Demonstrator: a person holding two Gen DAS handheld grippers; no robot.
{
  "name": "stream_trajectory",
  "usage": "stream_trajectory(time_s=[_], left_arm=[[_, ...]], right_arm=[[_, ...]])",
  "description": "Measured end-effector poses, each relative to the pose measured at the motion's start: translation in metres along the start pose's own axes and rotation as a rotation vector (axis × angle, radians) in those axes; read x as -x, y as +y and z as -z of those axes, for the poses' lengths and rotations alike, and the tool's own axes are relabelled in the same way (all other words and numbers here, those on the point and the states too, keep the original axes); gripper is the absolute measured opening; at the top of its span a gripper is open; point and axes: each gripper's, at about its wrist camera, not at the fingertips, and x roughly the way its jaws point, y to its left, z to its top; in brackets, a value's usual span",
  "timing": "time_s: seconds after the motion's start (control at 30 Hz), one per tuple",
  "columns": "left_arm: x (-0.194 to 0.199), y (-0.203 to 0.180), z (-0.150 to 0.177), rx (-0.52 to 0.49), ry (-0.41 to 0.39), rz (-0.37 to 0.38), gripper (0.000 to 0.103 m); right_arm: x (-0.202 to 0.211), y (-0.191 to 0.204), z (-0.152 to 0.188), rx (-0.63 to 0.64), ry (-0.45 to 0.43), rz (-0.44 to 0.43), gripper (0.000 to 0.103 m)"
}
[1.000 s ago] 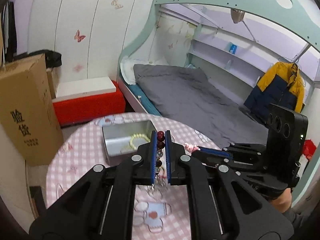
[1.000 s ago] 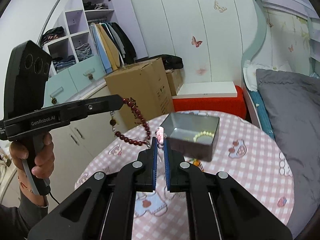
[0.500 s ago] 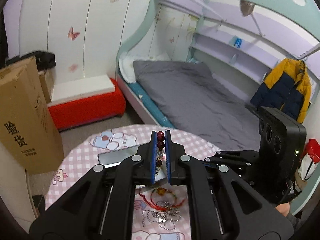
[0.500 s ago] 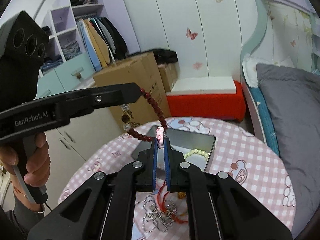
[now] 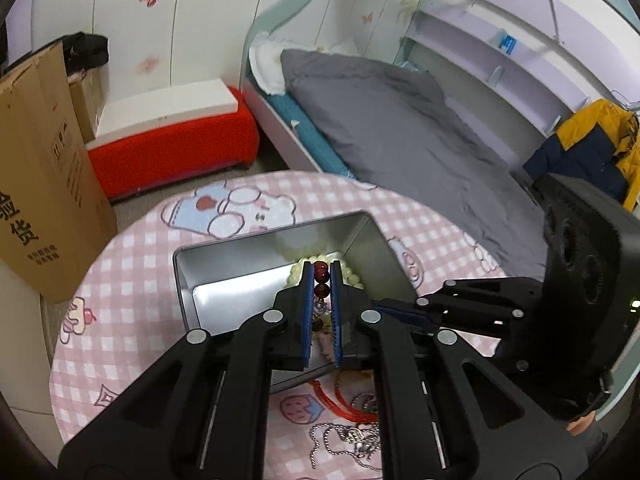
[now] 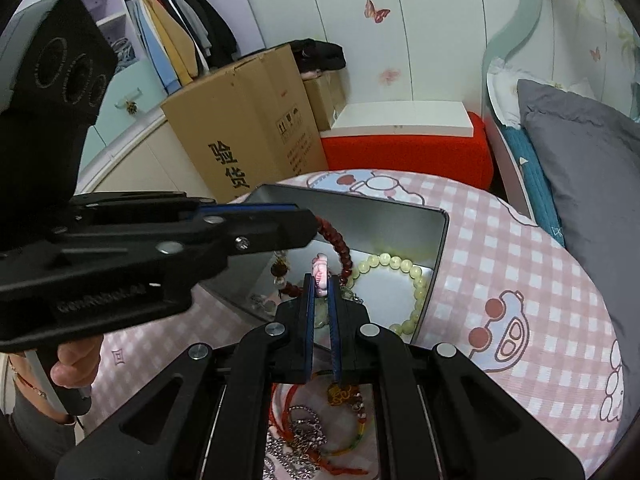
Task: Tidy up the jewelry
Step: 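Open the left tool over the tin while the right releases the pink charm inside, then return the left tool to the pile and grasp the silver chain pendant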
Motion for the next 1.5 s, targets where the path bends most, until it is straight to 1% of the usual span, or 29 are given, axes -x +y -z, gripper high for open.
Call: stream_trajectory(time_s=[0.17, 0.33, 0.6, 0.7, 0.8, 0.87, 0.93, 1.03, 1.2, 1.37, 1.5], left_arm=[[-0.012, 0.005, 0.002, 0.014, 0.038, -0.006, 0.008], [-0.015, 0.005, 0.003, 0.033, 0.056, -0.004, 0.009], [-0.013, 0.007, 0.004, 0.051, 0.085, -0.023, 0.009], [-0.002, 0.004, 0.008, 0.05, 0.077, -0.034, 0.009], [0.013, -0.002, 0.012, 0.042, 0.053, -0.051, 0.009], [0.026, -0.007, 0.017, 0.039, 0.022, -0.068, 0.009], [0.04, -0.012, 0.026, 0.037, -0.001, -0.071, 0.009], [0.057, -0.022, 0.045, 0.023, -0.03, -0.114, 0.009], [0.073, -0.03, 0.081, 0.024, -0.052, -0.159, 0.009], [0.068, -0.032, 0.112, 0.053, -0.028, -0.145, 0.009], [0.048, -0.038, 0.134, 0.061, 0.025, -0.131, 0.009]], right_arm=[[-0.002, 0.0, 0.0, 0.003, 0.007, 0.009, 0.007], [0.0, -0.002, 0.0, -0.001, 0.0, 0.01, 0.009], [0.025, -0.004, 0.003, -0.005, -0.039, 0.04, 0.015], [0.038, -0.004, 0.007, -0.013, -0.06, 0.044, 0.016], [0.053, -0.001, 0.012, -0.015, -0.079, 0.047, 0.017], [0.065, 0.003, 0.018, -0.015, -0.094, 0.045, 0.017], [0.076, 0.008, 0.024, -0.01, -0.104, 0.047, 0.018], [0.092, 0.014, 0.038, -0.009, -0.114, 0.048, 0.022], [0.105, 0.027, 0.064, -0.004, -0.107, 0.051, 0.025], [0.098, 0.035, 0.09, -0.014, -0.067, 0.041, 0.025], [0.087, 0.034, 0.11, -0.04, -0.025, 0.039, 0.025]])
